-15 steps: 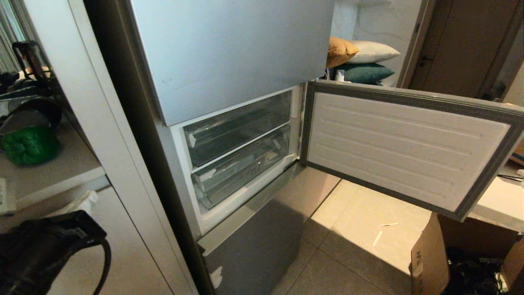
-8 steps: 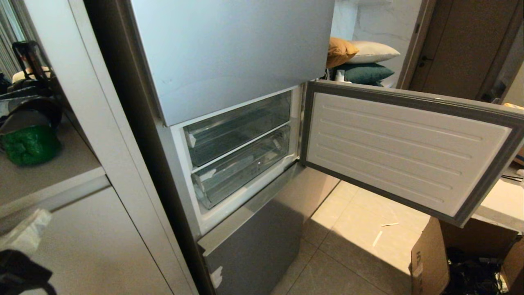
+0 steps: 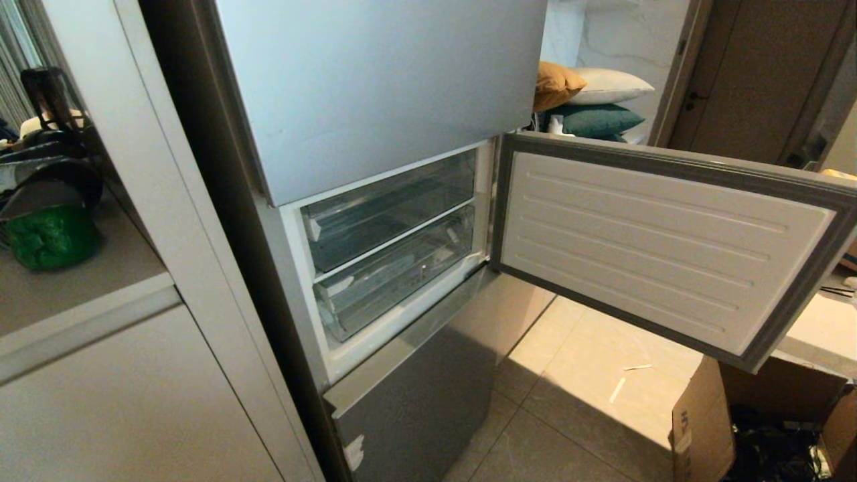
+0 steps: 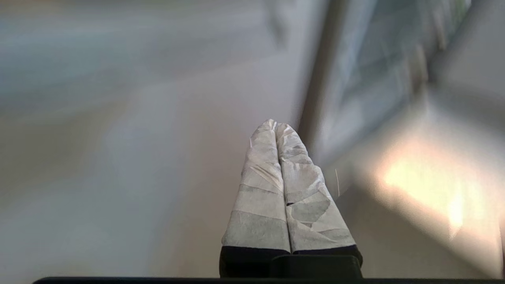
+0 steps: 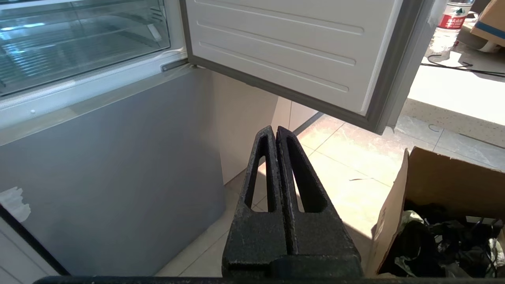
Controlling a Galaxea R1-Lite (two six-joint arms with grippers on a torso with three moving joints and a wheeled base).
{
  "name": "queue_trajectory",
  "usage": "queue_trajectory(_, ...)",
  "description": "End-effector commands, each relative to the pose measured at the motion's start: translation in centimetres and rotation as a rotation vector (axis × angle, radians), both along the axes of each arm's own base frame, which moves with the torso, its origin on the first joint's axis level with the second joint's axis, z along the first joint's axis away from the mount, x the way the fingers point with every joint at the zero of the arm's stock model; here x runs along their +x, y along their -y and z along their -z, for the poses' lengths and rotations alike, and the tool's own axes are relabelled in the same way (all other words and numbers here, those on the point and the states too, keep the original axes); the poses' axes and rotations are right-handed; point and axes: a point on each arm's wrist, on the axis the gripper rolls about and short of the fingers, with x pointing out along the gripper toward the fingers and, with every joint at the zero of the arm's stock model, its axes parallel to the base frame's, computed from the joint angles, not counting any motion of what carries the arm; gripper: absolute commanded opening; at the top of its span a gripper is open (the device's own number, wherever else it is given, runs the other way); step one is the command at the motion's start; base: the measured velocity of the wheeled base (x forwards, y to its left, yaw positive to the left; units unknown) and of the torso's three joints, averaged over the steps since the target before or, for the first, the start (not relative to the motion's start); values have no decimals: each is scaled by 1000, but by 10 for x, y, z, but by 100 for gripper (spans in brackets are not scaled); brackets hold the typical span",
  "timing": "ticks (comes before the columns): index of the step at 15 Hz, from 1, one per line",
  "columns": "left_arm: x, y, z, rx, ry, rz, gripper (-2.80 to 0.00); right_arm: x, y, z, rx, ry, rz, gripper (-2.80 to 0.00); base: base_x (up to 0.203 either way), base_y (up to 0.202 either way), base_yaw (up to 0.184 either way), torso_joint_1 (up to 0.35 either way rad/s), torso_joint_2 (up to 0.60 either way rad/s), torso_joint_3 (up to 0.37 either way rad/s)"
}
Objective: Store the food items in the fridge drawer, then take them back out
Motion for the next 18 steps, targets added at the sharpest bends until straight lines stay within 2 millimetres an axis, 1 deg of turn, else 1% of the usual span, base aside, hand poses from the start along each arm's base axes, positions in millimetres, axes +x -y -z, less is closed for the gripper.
queue_trajectory(1, -6, 1, 16, 39, -115, 119, -280, 2, 0, 8, 0, -29, 0, -280, 0, 0, 0, 0, 0, 0)
queue_trajectory(3, -6, 5, 44, 119, -262, 277, -280, 2, 0, 8, 0, -29, 0, -280, 0, 0, 0, 0, 0, 0)
queue_trajectory(4, -6, 6, 49, 142, -305, 340, -280, 2, 0, 8, 0, -29, 0, -280, 0, 0, 0, 0, 0, 0)
queue_trajectory(6, -7, 6, 50, 144, -354, 301, -280, 2, 0, 8, 0, -29, 0, -280, 0, 0, 0, 0, 0, 0)
queue_trajectory(8, -8, 6, 50, 142, -359, 199, -280, 2, 0, 8, 0, -29, 0, -280, 0, 0, 0, 0, 0, 0)
queue_trajectory(9, -10, 7, 50, 147, -341, 149, -280, 2, 0, 8, 0, -29, 0, -280, 0, 0, 0, 0, 0, 0)
queue_trajectory(10, -15, 7, 51, 158, -289, 139, -280, 2, 0, 8, 0, -29, 0, -280, 0, 0, 0, 0, 0, 0)
queue_trajectory(13, -31, 8, 60, 186, -92, 174, -280, 2, 0, 8, 0, -29, 0, -280, 0, 0, 0, 0, 0, 0)
queue_trajectory(18, -30, 9, 63, 118, -80, 184, -280, 2, 0, 8, 3, -27, 0, -280, 0, 0, 0, 0, 0, 0)
